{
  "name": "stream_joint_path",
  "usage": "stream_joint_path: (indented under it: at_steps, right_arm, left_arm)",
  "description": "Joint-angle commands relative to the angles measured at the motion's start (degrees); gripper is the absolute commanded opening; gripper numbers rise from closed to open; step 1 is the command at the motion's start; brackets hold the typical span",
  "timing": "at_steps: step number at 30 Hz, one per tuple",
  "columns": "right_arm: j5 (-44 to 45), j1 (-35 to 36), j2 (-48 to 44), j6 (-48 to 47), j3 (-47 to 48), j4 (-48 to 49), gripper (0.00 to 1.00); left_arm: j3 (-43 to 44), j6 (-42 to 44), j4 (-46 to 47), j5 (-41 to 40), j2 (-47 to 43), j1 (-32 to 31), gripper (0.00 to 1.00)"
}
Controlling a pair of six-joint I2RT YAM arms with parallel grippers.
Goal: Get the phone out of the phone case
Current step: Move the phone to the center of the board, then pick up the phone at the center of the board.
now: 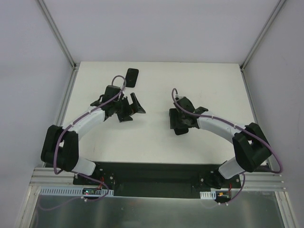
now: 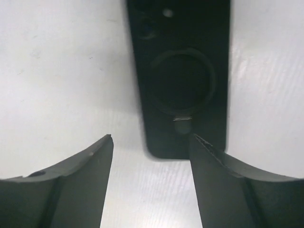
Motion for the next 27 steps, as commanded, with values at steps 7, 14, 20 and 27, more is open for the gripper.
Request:
stream_joint_path:
  at_steps: [7,14,20,27]
  right_arm:
    - [-10.06,0.1,-4.66,1.92,-4.6,7.68,0.09]
    - [1.54,0.01,-7.65,-4.12,-2.58,0.74,0.88]
    - [4.01,-1.39,-1.68,-8.97,2.34,-4.54,0.96]
    - [-1.08,-2.53,5.09,-10.91,3.49,-3.31,0.96]
  left_arm:
    - [7.81,-16.11,22.0,19.07,23.51,-8.55,0.99]
    - [4.93,-14.36,21.65,13.89,19.34,-8.83,0.99]
    - [4.57,-10.4,15.59,9.5,14.67,-8.39,0.99]
    - [4.04,-7.59,10.84,6.94,11.42,-7.6,0.99]
